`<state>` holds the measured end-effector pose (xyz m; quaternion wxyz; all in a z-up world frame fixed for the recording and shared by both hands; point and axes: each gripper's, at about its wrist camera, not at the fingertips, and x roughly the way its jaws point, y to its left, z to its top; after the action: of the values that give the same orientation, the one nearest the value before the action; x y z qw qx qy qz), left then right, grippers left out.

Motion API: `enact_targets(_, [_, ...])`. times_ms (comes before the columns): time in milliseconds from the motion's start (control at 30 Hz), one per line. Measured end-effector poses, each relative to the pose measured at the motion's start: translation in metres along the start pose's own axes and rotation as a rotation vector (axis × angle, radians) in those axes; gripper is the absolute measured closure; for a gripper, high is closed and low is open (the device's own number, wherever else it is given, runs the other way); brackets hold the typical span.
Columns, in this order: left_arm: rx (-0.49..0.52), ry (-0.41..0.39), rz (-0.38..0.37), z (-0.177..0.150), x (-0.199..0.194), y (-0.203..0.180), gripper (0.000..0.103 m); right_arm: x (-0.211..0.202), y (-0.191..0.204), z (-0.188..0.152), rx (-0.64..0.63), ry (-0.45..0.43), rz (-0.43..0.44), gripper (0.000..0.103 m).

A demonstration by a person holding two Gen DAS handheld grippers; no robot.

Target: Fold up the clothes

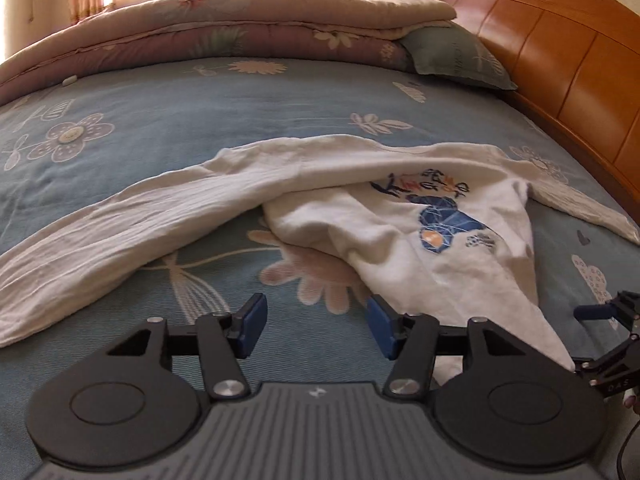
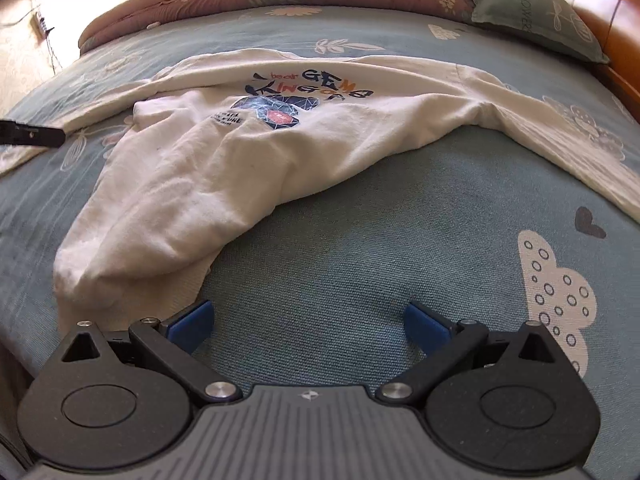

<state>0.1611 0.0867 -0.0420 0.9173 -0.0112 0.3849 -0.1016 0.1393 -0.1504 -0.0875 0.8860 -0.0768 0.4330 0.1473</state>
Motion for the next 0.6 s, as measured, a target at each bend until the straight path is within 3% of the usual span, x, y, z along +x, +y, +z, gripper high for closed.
enact_targets(200, [0.13, -0.016, -0.079, -0.008, -0.016, -0.064, 0.031, -0.006, -0.006, -0.001, -0.002, 0.007, 0.01, 0.0])
enact_targets(333, [0.289, -0.026, -0.13, -0.021, -0.022, -0.106, 0.025, -0.025, -0.021, -0.009, 0.034, -0.02, 0.003, 0.0])
enact_targets(467, [0.474, -0.013, -0.118, -0.038, -0.013, -0.145, 0.025, -0.039, -0.036, -0.02, 0.046, -0.042, -0.041, 0.0])
enact_targets(600, [0.654, 0.001, -0.077, -0.052, 0.001, -0.173, 0.025, -0.038, -0.047, -0.032, 0.084, -0.03, -0.032, 0.0])
